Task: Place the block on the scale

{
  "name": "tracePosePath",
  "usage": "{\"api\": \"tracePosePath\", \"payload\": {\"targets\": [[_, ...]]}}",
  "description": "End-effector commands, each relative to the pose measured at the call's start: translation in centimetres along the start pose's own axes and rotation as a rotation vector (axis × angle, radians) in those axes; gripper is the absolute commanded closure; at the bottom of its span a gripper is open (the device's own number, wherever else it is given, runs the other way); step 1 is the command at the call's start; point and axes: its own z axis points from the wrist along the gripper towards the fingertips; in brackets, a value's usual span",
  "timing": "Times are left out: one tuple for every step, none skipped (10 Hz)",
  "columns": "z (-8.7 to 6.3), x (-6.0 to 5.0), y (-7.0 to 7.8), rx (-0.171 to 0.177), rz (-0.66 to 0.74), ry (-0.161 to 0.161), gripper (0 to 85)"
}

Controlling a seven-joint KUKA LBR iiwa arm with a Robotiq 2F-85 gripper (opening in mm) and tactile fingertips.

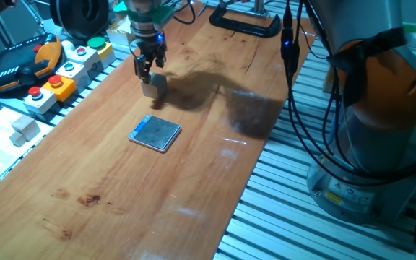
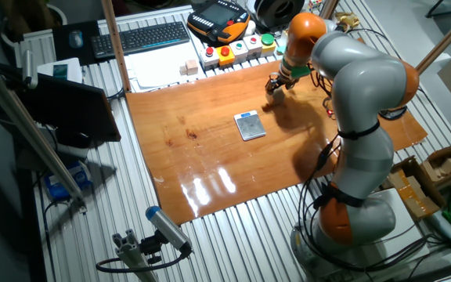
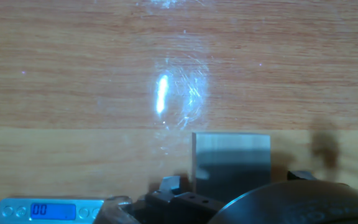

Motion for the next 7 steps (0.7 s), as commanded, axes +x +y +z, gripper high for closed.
{"api": "tracePosePath", "payload": {"targets": [[0.13, -0.06, 0.03, 0.002, -0.002, 0.000, 1.0], [0.25, -0.10, 0.01, 0.005, -0.003, 0.000, 1.0], [0.41, -0.13, -0.05, 0.005, -0.004, 0.000, 1.0], [0.64, -0.14, -0.18, 0.005, -0.006, 0.000, 1.0], [0.84, -0.18, -0.23, 0.005, -0.006, -0.001, 1.0], [1.00, -0.22, -0.26, 0.003, -0.005, -0.001, 1.0], [1.05, -0.23, -0.27, 0.001, -0.005, 0.002, 1.3]]}}
